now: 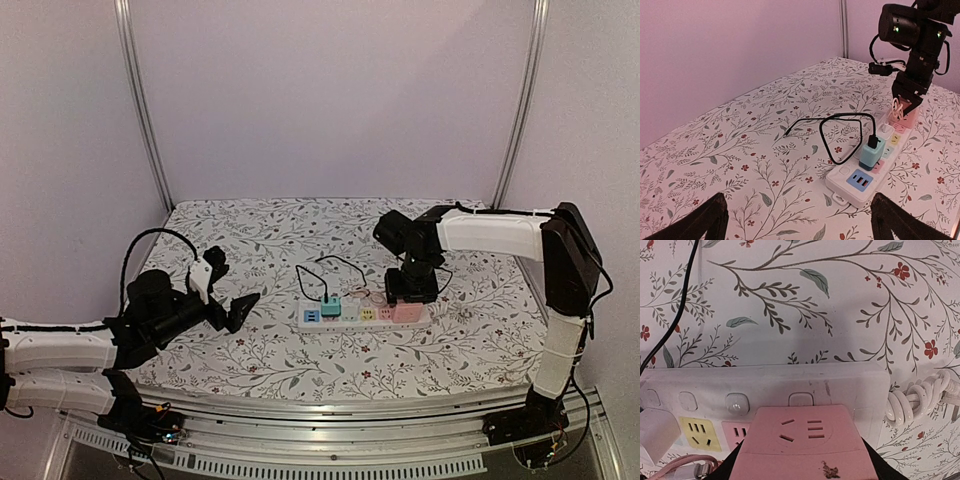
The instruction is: Insert the plug
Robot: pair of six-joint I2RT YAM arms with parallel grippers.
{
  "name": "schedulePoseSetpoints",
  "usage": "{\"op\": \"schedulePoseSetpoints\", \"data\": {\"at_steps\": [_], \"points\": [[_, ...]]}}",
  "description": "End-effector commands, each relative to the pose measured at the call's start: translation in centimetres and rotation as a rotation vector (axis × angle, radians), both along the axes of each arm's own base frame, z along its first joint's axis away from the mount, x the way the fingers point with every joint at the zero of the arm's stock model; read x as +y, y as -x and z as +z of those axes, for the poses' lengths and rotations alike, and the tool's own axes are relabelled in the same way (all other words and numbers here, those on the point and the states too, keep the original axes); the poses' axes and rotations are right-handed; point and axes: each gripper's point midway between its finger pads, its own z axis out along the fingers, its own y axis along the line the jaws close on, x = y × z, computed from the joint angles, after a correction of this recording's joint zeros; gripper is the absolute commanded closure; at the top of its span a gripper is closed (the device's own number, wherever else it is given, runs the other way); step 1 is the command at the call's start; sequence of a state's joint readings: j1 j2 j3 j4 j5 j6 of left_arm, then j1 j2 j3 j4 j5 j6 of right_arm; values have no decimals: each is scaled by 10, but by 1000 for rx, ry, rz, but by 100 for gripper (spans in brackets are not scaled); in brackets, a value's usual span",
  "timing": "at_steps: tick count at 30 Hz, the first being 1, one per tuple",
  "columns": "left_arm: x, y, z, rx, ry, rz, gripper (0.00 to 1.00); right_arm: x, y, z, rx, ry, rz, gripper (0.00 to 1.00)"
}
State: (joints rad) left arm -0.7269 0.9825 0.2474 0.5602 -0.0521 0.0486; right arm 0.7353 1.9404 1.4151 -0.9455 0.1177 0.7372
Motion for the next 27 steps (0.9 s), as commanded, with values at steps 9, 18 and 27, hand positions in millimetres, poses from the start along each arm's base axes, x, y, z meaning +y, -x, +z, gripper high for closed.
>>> {"op": "schedulePoseSetpoints", "data": {"at_steps": [9,18,27], "points": [[3,-4,-3,14,-17,11,1,-23,29,-50,177,170,4,64],[4,-5,5,3,-18,12,1,-7,-6,44,-5,98,56,33],[11,-6,11,-5,-13,19,1,-10,-7,98,-104,37,54,19]]}}
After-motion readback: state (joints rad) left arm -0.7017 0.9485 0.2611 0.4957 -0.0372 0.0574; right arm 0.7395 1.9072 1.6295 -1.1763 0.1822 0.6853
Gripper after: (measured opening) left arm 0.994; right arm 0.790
